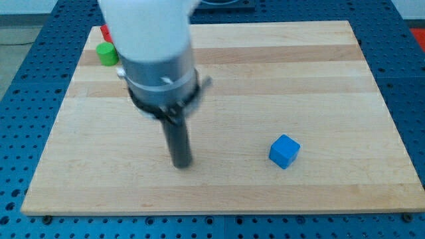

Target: Push blue cube towards group of blocks

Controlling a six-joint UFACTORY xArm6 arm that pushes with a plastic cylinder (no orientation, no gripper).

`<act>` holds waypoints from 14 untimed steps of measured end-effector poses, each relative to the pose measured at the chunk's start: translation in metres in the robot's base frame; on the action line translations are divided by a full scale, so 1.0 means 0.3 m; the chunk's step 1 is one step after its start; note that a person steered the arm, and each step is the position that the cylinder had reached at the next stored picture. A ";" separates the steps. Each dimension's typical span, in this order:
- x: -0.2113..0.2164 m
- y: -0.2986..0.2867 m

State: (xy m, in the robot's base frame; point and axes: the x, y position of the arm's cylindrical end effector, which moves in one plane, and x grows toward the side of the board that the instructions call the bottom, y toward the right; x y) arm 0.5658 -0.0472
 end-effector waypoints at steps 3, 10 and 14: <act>0.050 0.617; -0.155 0.292; -0.335 0.149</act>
State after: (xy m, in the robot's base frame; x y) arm 0.4655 -0.0026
